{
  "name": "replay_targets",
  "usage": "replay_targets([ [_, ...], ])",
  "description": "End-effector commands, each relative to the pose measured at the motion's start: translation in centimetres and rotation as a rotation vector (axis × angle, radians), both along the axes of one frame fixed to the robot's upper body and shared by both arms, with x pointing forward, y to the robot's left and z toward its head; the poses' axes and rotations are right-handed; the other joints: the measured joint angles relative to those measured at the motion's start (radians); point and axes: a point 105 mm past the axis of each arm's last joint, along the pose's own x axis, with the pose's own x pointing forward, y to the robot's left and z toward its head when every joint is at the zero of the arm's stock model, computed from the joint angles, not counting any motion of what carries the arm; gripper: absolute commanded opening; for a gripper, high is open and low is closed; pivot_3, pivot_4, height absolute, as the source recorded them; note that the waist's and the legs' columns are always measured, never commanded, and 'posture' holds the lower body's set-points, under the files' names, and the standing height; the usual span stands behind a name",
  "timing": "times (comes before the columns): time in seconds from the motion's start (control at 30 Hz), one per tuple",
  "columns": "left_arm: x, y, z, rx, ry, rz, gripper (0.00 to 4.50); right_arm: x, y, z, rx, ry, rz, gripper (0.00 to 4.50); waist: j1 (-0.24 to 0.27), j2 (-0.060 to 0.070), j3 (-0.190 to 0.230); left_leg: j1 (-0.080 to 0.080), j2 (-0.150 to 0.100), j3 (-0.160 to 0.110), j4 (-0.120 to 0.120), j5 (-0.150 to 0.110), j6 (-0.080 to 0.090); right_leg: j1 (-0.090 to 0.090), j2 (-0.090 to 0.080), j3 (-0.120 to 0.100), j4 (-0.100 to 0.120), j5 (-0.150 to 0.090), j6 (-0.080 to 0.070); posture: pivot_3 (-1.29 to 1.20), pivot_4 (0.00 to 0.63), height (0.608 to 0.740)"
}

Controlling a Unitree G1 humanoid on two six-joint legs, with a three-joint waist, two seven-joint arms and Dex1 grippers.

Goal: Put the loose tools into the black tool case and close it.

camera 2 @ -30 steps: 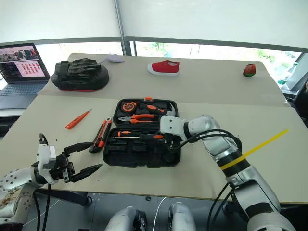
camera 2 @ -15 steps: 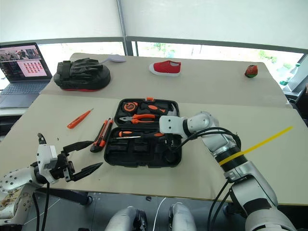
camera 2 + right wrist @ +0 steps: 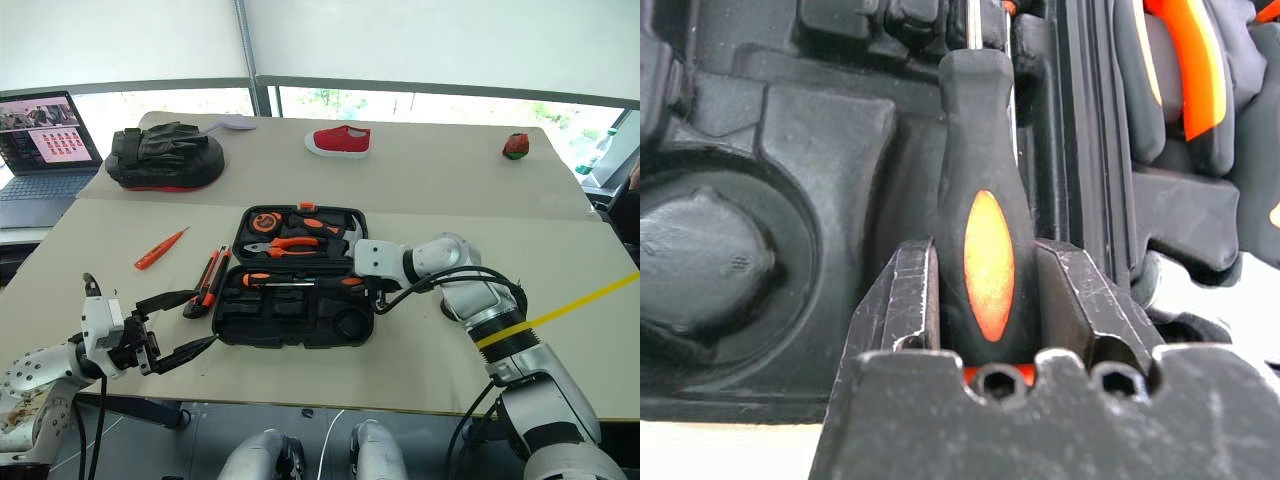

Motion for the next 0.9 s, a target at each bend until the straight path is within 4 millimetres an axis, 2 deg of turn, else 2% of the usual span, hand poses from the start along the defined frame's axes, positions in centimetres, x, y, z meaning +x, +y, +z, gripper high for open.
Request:
replay_targets([
  [0.03,0.1,-0.1,0.8,-0.008,-0.036,-0.003,4.50,-0.4,0.7,0.1,-0.008,-0.014,0.032,1.01,0.001,0.000,0.000,0.000,0.000,0.000,0.000,0.000,0.000,0.000,0.000,0.000,0.000,0.000,0.000,0.00,0.150,0.740],
  [0.23,0.2,0.0,0.8,-0.006,-0.035,0.001,4.50,-0.3,1.4,0.1,-0.022,-0.027,0.053,1.01,0.001,0.000,0.000,0.000,0.000,0.000,0.000,0.000,0.000,0.000,0.000,0.000,0.000,0.000,0.000,0.00,0.150,0.740],
  [0.47,0.2,0.0,0.7,-0.005,-0.036,0.004,4.50,0.1,1.2,-0.4,-0.005,0.026,0.007,1.01,0.000,0.000,0.000,0.000,0.000,0.000,0.000,0.000,0.000,0.000,0.000,0.000,0.000,0.000,0.000,0.00,0.150,0.740],
  [0.53,0.2,0.0,0.7,-0.005,-0.037,0.003,4.50,0.1,1.5,-0.1,0.021,0.005,0.031,2.03,0.000,0.000,0.000,0.000,0.000,0.000,0.000,0.000,0.000,0.000,0.000,0.000,0.000,0.000,0.000,0.00,0.150,0.740],
  [0.63,0.2,0.0,0.7,-0.003,-0.038,0.002,4.50,-0.4,2.2,2.1,0.116,-0.029,0.122,2.88,0.001,0.000,0.000,0.000,0.000,0.000,0.000,0.000,0.000,0.000,0.000,0.000,0.000,0.000,0.000,0.00,0.150,0.740],
  [0.83,0.3,0.2,0.6,-0.006,-0.036,0.011,4.50,-1.5,1.4,4.6,0.256,0.068,0.203,2.88,0.001,0.000,0.000,-0.001,0.000,0.000,-0.001,0.001,0.002,0.000,0.001,-0.001,-0.002,0.000,-0.001,0.00,0.150,0.740],
  [0.9,0.4,0.2,0.5,-0.012,-0.035,0.017,4.50,-1.9,1.8,4.9,0.321,0.096,0.224,2.36,0.002,0.000,0.000,0.000,0.000,0.000,-0.001,0.001,0.002,0.000,0.001,-0.001,-0.002,0.000,-0.001,0.00,0.150,0.740],
])
